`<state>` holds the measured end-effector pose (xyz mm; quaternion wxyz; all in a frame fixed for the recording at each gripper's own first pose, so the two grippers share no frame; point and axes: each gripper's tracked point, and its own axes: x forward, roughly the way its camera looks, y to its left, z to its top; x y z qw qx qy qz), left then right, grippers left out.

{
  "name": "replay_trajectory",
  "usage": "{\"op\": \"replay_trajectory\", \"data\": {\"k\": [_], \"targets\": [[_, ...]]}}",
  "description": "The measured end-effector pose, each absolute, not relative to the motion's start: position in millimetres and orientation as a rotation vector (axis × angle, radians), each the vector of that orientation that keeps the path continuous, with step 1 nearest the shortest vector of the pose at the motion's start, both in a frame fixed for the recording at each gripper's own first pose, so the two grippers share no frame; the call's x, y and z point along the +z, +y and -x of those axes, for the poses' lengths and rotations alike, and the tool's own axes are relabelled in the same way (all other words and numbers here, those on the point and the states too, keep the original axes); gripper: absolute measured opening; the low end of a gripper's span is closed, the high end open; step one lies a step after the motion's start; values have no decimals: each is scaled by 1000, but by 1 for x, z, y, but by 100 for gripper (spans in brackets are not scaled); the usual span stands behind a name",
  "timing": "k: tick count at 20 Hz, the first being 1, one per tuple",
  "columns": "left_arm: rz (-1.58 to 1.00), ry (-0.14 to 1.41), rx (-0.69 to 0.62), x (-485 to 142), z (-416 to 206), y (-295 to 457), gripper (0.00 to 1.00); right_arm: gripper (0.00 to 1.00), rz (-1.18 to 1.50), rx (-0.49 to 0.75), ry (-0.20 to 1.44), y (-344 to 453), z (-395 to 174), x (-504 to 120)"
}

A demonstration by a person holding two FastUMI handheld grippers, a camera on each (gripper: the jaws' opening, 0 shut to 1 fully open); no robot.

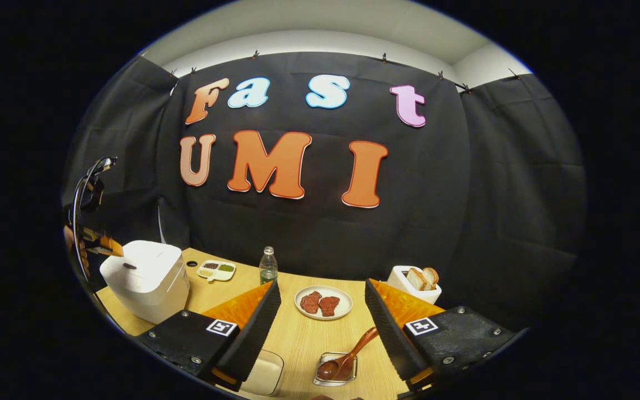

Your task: Close the left gripper, press the button to open the rice cooker; take a wooden spoon from the chopstick holder with the right hand, scoop a spoonful of rice and pour it into the rice cooker, then put the wooden spoon back into the chopstick holder.

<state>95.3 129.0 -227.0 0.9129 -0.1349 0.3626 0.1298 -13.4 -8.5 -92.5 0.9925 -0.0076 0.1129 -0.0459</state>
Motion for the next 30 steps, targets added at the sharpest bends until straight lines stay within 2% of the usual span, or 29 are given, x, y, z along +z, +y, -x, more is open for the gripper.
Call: {"op": "replay_trajectory", "data": {"k": [2, 7, 11, 12, 13, 14, 15, 18, 22, 23, 25, 30], "targets": [[286, 799, 238, -232, -101, 129, 7, 95, 21, -122, 260, -7, 25, -104], [401, 968, 162, -254, -98, 121, 5, 94, 12, -179, 323, -8, 49, -122], [430, 1027, 146, -266, -100, 119, 5, 94, -1, -205, 341, -18, 53, -129], [450, 1048, 137, -268, -98, 115, 8, 94, -5, -207, 341, -19, 52, -128], [467, 1078, 134, -273, -94, 114, 5, 94, -7, -208, 341, -23, 50, -128], [470, 1063, 138, -269, -97, 115, 8, 94, -6, -210, 341, -25, 48, -129], [471, 1078, 136, -275, -99, 117, 5, 94, -4, -213, 342, -28, 46, -129], [461, 1140, 125, -281, -90, 114, 5, 94, -3, -207, 342, -32, 42, -132], [480, 1100, 140, -279, -94, 115, 5, 94, -6, -191, 333, -33, 34, -131], [483, 1105, 134, -277, -93, 114, 2, 94, -8, -185, 332, -34, 32, -130], [502, 1074, 132, -269, -97, 116, 5, 94, -10, -171, 325, -36, 30, -128], [436, 779, 97, -192, -133, 127, 5, 94, 3, -152, 312, -44, 22, -126]]}}
